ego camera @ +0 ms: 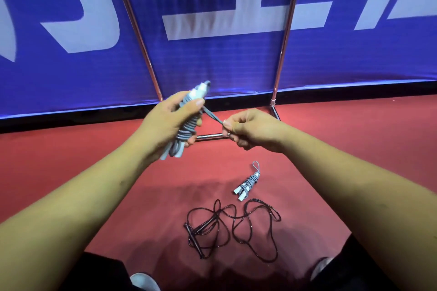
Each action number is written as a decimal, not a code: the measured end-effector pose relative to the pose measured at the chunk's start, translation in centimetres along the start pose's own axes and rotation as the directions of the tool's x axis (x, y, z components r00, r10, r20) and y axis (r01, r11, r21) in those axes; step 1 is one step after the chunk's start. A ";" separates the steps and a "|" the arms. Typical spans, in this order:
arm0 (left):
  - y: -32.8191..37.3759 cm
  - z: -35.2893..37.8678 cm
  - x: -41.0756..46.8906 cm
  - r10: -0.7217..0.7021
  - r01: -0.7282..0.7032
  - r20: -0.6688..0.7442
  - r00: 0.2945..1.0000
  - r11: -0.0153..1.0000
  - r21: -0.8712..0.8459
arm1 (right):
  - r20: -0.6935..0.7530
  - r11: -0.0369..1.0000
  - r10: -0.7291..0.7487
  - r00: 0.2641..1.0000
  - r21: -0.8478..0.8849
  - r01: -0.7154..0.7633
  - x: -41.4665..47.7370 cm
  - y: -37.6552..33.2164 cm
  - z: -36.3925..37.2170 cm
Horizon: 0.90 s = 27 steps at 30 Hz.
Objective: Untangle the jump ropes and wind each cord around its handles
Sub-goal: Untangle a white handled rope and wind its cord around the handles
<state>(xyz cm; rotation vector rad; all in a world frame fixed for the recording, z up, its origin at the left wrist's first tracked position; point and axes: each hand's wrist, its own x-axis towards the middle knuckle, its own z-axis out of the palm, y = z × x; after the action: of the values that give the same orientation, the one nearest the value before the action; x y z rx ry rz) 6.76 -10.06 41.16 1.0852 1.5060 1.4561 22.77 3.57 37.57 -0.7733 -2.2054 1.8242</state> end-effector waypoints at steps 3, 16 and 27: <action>-0.2 -1.9 1.0 -0.028 0.027 -0.087 0.996 1.000 -0.012 | 0.053 0.999 -0.012 0.999 0.049 0.009 -0.1 -0.9 0.6; -2.3 -5.1 2.3 0.065 0.044 -0.137 0.988 0.740 0.671 | -0.004 0.894 -0.024 1.000 -0.447 0.019 -1.6 -4.4 3.3; -3.5 0.2 0.4 -0.034 -0.108 0.111 0.993 0.081 0.991 | 0.075 0.712 -0.257 0.963 -0.659 0.241 -2.2 -5.8 2.7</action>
<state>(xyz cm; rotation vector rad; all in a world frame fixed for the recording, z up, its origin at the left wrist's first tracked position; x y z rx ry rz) 6.59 -9.60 37.72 1.9217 2.4650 0.0181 21.80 -0.47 42.88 -0.5347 -2.8013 0.8659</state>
